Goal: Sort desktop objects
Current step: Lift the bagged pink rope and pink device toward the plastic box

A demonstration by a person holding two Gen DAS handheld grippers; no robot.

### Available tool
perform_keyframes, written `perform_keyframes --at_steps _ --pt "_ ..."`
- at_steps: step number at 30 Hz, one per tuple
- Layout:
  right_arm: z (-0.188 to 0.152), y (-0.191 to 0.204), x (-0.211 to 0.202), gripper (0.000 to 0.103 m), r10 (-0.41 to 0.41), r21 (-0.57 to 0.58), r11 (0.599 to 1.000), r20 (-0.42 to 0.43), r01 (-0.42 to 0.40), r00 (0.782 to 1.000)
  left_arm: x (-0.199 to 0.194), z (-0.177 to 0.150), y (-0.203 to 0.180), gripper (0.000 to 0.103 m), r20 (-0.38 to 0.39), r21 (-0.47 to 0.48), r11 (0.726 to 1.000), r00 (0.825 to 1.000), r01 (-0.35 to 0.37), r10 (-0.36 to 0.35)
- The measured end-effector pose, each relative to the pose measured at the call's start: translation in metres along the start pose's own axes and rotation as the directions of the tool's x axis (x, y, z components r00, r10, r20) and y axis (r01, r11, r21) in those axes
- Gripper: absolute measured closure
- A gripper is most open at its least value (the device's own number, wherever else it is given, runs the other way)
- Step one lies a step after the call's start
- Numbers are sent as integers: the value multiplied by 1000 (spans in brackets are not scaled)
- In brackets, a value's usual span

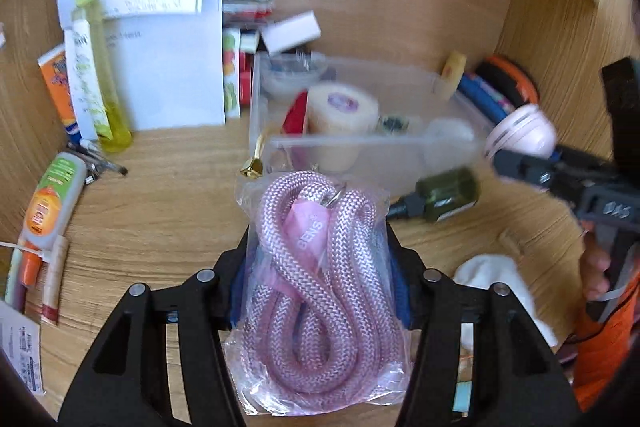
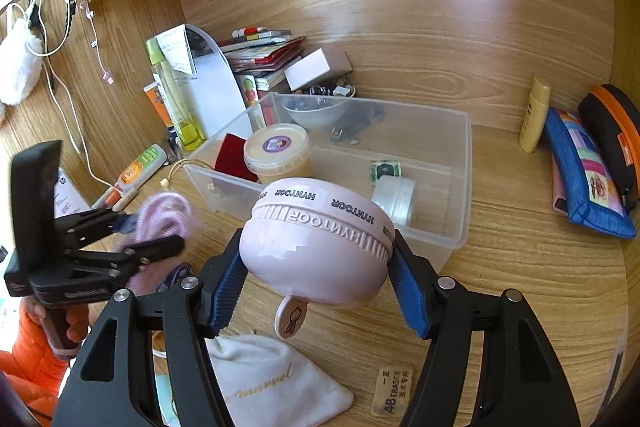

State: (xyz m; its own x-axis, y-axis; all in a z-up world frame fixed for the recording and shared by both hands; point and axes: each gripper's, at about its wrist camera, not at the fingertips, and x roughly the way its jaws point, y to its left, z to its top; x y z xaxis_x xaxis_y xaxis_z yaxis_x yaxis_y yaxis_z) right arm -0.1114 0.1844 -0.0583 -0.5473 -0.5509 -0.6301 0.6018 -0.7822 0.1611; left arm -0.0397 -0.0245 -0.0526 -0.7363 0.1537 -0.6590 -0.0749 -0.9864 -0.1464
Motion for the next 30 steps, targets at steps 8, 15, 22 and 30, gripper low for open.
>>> perform_keyframes --at_steps 8,15,22,30 --pt "10 6 -6 40 -16 -17 1000 25 17 1000 -35 14 -7 48 118 0 999 992 54 -53" --pt "21 5 -10 40 -32 -21 999 52 33 998 -45 36 -3 48 186 -12 998 981 67 -63" --pt "38 2 -11 40 -45 -28 998 78 47 996 -37 64 2 48 214 -9 999 975 54 -51" --pt "57 -6 -7 40 -60 -24 998 98 62 993 -16 93 4 48 208 0 999 977 51 -49"
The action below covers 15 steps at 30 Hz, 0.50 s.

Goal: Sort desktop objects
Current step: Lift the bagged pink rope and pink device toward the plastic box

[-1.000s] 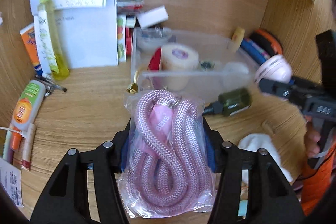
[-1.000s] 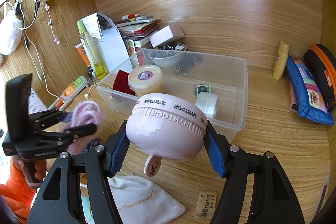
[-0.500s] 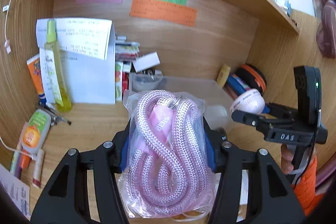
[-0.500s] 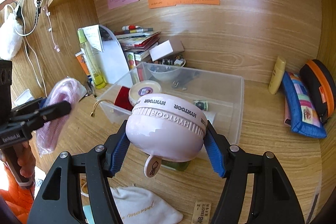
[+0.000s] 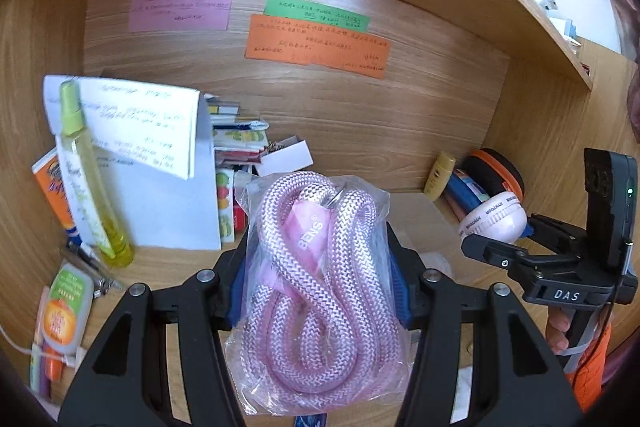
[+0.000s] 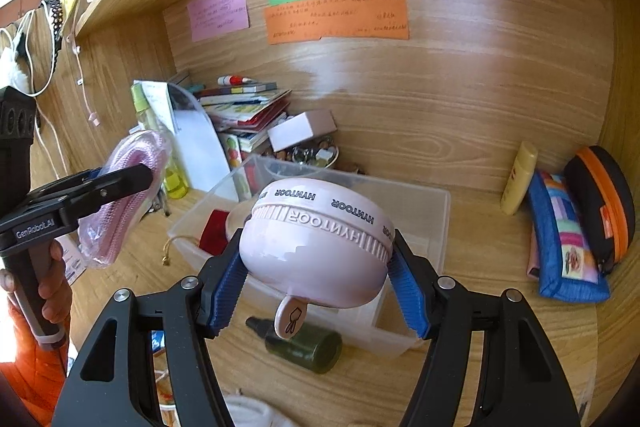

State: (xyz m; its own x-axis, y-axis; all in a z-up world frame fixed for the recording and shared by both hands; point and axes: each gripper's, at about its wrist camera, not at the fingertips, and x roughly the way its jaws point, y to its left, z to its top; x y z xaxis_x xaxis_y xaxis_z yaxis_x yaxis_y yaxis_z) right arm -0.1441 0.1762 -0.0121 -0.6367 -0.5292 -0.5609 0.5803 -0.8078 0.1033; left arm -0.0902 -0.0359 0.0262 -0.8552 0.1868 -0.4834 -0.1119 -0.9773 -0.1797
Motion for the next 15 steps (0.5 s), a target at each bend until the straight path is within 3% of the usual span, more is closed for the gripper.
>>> perform_keyframes --at_steps 10,15 --pt "26 -14 16 40 -36 -8 999 3 36 999 40 26 -21 48 -24 41 998 999 36 -35" --pt "37 -21 32 40 -79 -42 996 -27 77 997 68 37 -30 49 -49 16 998 997 54 -54"
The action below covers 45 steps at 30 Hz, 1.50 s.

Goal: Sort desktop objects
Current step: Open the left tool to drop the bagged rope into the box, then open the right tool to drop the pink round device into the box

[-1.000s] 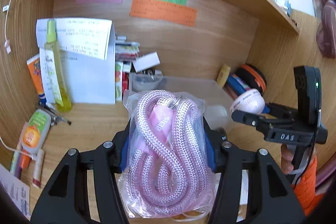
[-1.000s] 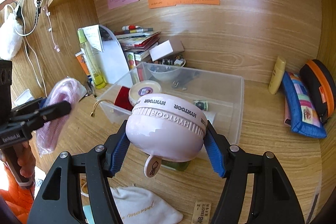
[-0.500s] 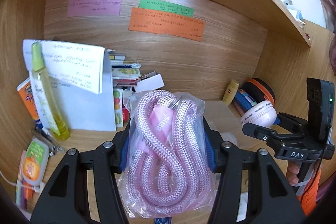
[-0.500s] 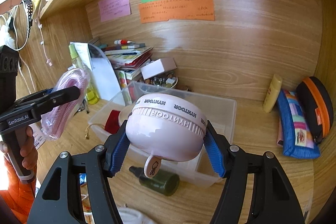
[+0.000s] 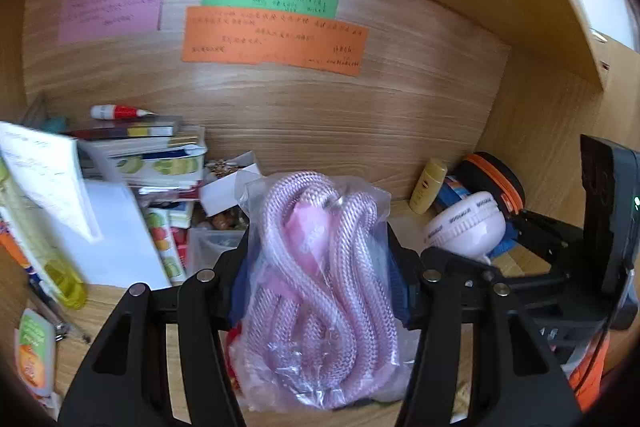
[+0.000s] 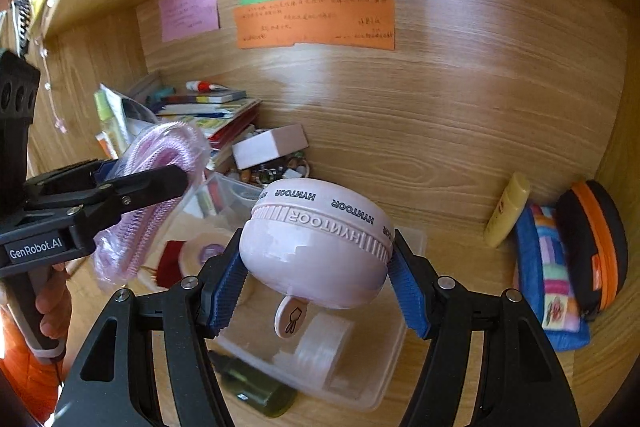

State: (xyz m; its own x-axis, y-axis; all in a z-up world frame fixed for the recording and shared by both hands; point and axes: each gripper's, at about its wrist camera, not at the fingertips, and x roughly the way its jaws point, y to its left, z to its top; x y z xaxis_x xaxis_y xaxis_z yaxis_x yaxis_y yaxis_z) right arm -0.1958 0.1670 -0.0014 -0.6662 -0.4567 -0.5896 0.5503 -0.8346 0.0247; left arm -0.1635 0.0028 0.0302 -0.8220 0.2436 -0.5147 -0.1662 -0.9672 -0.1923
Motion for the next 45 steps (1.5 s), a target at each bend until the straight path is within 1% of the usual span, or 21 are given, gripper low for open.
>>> perform_keyframes --at_steps 2,5,8,11,16,19,23,25,26,29,32,36,38,40,45 --pt "1 -5 6 40 -9 3 1000 -11 9 1000 13 4 -1 50 -22 -19 1000 1000 16 -16" --pt "-3 -16 19 40 -9 49 999 -33 10 999 31 3 -3 60 -49 -26 1000 999 17 -19" --pt "-11 -23 35 40 0 72 997 -77 5 997 48 -4 -6 60 -98 -10 1000 995 19 -20" --pt "-18 -24 47 40 -15 65 998 -109 22 994 53 -13 -8 60 -121 5 1000 993 16 -16" --pt "-25 -20 57 40 -28 46 998 -136 34 990 50 -19 -7 60 -123 25 1000 992 0 3" --pt "-28 -16 61 40 -37 31 999 -153 43 988 49 -21 -5 60 -129 16 1000 992 0 2" --pt "-30 -11 70 40 -45 20 999 -175 49 983 58 -18 -4 59 -149 15 1000 989 -20 22" --pt "-31 -10 73 40 -48 14 999 -185 52 982 61 -19 -2 51 -166 2 1000 986 -14 15" --pt "-32 -8 75 40 -51 7 999 -190 54 980 61 -19 -1 46 -167 -4 1000 986 -15 14" --pt "-33 -5 75 40 -79 -8 997 -190 79 979 58 -20 1 42 -162 -3 1000 986 -26 25" --pt "-33 -4 76 40 -85 -6 996 -189 85 978 57 -19 4 33 -162 -13 999 986 -31 28" --pt "-35 -3 77 39 -92 -8 996 -190 92 977 59 -18 8 30 -168 -25 999 985 -35 31" --pt "-35 -1 76 34 -93 -14 996 -186 92 978 59 -17 10 29 -170 -31 999 985 -34 29" --pt "-36 2 74 31 -97 -20 995 -175 95 980 58 -16 10 29 -165 -26 999 986 -41 36" --pt "-33 4 67 29 -101 -32 995 -157 98 982 53 -15 10 20 -143 -24 999 989 -41 38"
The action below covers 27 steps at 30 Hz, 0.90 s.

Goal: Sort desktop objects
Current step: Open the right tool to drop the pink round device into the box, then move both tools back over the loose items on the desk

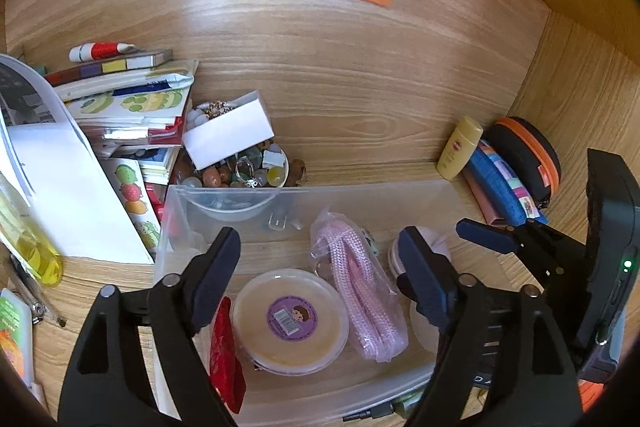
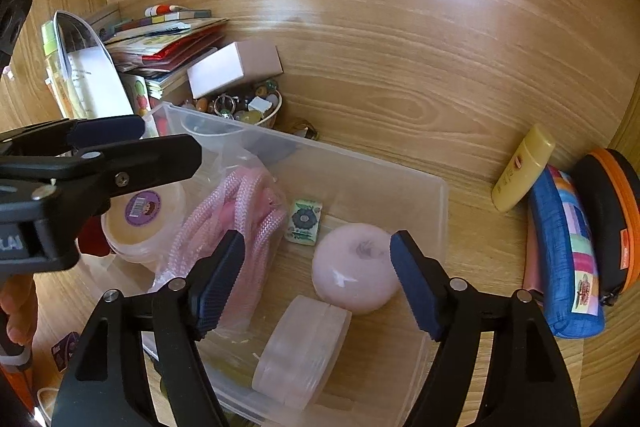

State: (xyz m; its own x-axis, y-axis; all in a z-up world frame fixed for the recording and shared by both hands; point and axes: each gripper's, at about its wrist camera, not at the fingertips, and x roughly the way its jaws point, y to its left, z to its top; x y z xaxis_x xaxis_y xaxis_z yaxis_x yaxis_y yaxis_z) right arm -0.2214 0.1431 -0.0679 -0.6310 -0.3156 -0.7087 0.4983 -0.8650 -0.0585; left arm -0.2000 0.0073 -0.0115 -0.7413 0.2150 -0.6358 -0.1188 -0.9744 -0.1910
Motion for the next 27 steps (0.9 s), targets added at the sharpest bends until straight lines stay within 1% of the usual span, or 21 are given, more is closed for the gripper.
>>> perform_keyframes --at_steps 2,6,11,15,21,24,27 --pt "0 0 -2 21 -4 5 1000 7 4 1000 -6 0 0 17 20 1 1000 1000 3 -3" --pt "2 0 -11 20 -1 6 1000 30 0 1000 -20 0 -2 10 53 7 1000 999 -15 14" --pt "4 1 -24 18 12 -2 1000 57 -12 998 -43 -4 -2 9 78 19 999 996 -45 43" --pt "3 2 -38 17 15 -5 1000 78 -15 997 -65 -11 0 7 100 32 996 992 -84 80" --pt "-7 5 -63 16 20 -10 1000 112 -19 993 -89 -26 0 6 113 59 991 987 -117 110" --pt "-17 7 -76 9 21 -17 1000 123 -19 992 -96 -36 -1 6 117 77 988 985 -135 126" --pt "-27 12 -86 8 9 -33 999 136 -5 991 -102 -46 -1 6 113 85 986 984 -144 134"
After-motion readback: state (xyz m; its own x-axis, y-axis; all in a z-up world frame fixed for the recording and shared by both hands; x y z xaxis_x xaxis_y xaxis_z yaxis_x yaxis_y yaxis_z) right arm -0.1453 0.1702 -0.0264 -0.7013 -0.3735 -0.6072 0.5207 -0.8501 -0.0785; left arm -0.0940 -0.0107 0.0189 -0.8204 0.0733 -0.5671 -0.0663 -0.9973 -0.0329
